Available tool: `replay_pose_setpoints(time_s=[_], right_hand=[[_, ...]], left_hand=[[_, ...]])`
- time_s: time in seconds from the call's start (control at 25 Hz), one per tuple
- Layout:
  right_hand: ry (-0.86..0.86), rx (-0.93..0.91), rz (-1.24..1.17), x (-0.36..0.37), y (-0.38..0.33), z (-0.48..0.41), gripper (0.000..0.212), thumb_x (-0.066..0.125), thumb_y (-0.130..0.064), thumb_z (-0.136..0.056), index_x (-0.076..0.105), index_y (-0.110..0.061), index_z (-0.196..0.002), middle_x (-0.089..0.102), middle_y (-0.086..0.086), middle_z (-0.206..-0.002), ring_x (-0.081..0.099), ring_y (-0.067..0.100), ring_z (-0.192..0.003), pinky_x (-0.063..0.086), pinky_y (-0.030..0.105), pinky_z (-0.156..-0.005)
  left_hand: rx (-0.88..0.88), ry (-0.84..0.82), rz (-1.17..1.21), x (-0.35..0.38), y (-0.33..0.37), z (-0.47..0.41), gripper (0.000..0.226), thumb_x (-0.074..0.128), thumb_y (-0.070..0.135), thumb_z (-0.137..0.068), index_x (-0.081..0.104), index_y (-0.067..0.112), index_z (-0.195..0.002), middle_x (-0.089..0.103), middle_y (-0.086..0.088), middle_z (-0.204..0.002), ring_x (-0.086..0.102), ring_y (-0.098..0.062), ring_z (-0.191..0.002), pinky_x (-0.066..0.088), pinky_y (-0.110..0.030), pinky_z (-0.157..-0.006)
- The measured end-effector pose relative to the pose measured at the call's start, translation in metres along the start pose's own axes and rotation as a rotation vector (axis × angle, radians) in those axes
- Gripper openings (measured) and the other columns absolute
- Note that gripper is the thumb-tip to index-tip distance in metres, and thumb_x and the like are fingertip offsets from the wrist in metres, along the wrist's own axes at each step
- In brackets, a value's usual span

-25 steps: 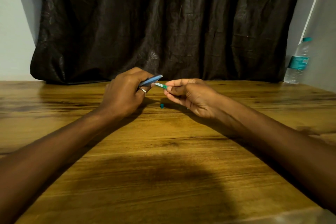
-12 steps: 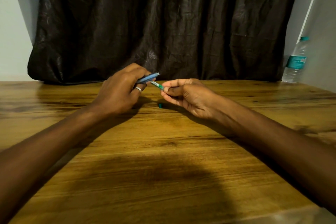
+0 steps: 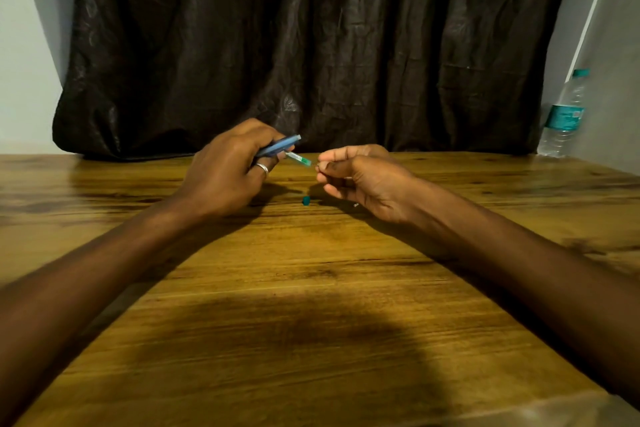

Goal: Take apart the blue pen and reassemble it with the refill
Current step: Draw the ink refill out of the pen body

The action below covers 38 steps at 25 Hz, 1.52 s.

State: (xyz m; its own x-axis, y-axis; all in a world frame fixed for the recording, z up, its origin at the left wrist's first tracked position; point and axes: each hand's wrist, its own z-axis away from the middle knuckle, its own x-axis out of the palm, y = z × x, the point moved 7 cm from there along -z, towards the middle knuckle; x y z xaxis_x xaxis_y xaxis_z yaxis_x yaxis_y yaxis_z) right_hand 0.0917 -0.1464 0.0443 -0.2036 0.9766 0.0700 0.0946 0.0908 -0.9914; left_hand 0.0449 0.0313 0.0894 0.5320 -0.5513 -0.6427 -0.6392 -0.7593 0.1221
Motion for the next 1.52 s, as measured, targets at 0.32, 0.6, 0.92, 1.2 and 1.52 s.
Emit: replay_pose_setpoints(time_s=[0.32, 0.6, 0.92, 1.2, 1.52], right_hand=[[0.086, -0.065, 0.144, -0.02, -0.011, -0.004, 0.019, 0.063, 0.001, -0.092, 0.065, -0.011, -0.107, 0.073, 0.006, -0.089, 0.07, 0.008, -0.075, 0.055, 0.023, -0.065], [0.207, -0.144, 0.262, -0.05, -0.024, -0.011, 0.022, 0.062, -0.002, -0.09, 0.063, -0.016, -0.108, 0.074, 0.009, -0.098, 0.071, 0.012, -0.084, 0.053, 0.026, -0.066], [-0.045, -0.278, 0.357, -0.031, -0.041, -0.001, 0.024, 0.063, 0.002, -0.081, 0.062, -0.012, -0.1, 0.074, 0.0, -0.074, 0.067, 0.011, -0.066, 0.044, 0.027, -0.06], [-0.12, -0.248, 0.44, -0.019, -0.034, 0.002, 0.03, 0.059, 0.013, -0.08, 0.061, -0.01, -0.099, 0.074, 0.005, -0.078, 0.065, 0.013, -0.066, 0.041, 0.028, -0.058], [-0.112, -0.26, 0.432, -0.02, -0.036, 0.002, 0.029, 0.06, 0.014, -0.08, 0.06, -0.009, -0.098, 0.074, 0.005, -0.078, 0.065, 0.014, -0.065, 0.042, 0.029, -0.059]], left_hand=[[-0.031, 0.02, 0.029, -0.001, -0.002, 0.002, 0.023, 0.059, 0.02, -0.097, 0.065, 0.023, -0.119, 0.06, 0.005, -0.107, 0.058, -0.013, -0.093, 0.053, -0.044, -0.077], [-0.147, 0.042, 0.05, 0.001, -0.013, 0.004, 0.021, 0.058, 0.022, -0.098, 0.065, 0.021, -0.118, 0.058, 0.003, -0.105, 0.058, -0.014, -0.09, 0.052, -0.041, -0.075], [-0.169, -0.314, 0.04, 0.035, -0.007, 0.014, 0.008, 0.059, 0.032, -0.097, 0.066, 0.031, -0.102, 0.059, 0.01, -0.093, 0.058, -0.011, -0.085, 0.053, -0.049, -0.077], [-0.21, -0.368, 0.042, 0.038, -0.006, 0.016, 0.011, 0.058, 0.036, -0.097, 0.067, 0.028, -0.099, 0.06, 0.009, -0.091, 0.058, -0.011, -0.084, 0.053, -0.049, -0.076], [-0.225, -0.421, -0.078, 0.037, -0.007, 0.015, 0.036, 0.061, 0.055, -0.09, 0.064, 0.028, -0.115, 0.057, 0.008, -0.099, 0.056, -0.013, -0.088, 0.051, -0.039, -0.073]])
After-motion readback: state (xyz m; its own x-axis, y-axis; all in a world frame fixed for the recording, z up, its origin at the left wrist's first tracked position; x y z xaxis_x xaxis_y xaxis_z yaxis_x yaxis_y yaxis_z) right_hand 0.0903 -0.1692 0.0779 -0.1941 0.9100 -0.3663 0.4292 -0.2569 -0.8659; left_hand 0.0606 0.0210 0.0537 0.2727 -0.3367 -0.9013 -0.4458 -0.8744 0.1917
